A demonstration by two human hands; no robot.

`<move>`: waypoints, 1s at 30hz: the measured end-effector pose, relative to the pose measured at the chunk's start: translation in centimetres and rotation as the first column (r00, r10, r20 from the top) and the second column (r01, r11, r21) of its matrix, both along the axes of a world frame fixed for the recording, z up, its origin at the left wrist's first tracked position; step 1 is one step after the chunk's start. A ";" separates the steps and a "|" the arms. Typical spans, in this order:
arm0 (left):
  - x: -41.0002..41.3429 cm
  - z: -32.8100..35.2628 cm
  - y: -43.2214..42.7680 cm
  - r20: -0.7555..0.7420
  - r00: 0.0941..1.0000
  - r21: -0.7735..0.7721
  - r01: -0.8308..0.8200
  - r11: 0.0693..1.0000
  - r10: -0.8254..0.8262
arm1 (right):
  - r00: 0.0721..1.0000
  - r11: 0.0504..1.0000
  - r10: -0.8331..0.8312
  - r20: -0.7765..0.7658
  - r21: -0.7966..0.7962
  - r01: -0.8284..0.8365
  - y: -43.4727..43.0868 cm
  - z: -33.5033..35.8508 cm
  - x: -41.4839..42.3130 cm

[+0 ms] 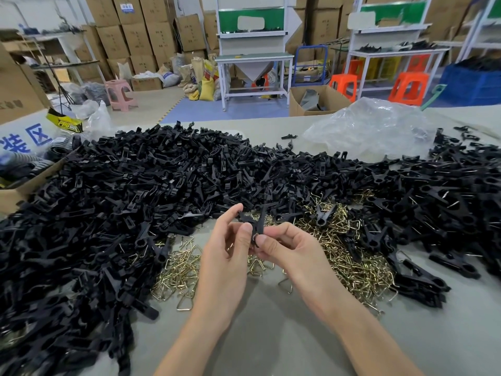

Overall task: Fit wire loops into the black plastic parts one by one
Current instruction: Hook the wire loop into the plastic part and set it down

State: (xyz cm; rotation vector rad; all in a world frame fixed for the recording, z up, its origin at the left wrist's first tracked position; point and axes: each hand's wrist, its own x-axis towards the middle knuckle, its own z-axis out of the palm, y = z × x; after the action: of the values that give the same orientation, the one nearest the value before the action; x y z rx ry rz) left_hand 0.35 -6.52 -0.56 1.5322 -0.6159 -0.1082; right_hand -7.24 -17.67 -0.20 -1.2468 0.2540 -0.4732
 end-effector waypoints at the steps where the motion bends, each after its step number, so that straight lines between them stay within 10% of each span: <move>1: 0.0 -0.1 0.0 -0.004 1.000 0.005 0.003 1.000 -0.003 | 1.000 1.000 -0.003 -0.008 -0.028 0.003 0.0 0.1 -0.1; 12: 0.2 -0.2 0.0 -0.117 0.993 -0.003 -0.007 1.000 0.006 | 0.973 0.862 -0.209 -0.098 -0.488 0.136 0.0 -1.1 -0.2; 20: -1.0 0.2 -0.5 -0.065 0.991 0.051 0.119 0.992 -0.116 | 0.942 0.367 -0.322 0.093 -0.905 0.215 -0.1 -1.7 -0.3; 30: -0.2 0.2 -0.1 -0.375 0.907 -0.122 0.158 0.980 -0.193 | 0.982 0.907 -0.176 -0.073 -0.399 0.133 -0.5 -0.2 -0.3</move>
State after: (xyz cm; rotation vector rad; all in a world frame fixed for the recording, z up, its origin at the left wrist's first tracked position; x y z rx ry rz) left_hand 0.19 -6.58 -0.32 1.3181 -0.4343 -0.5031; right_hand -7.49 -18.17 -0.38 -1.6563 0.3639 -0.6158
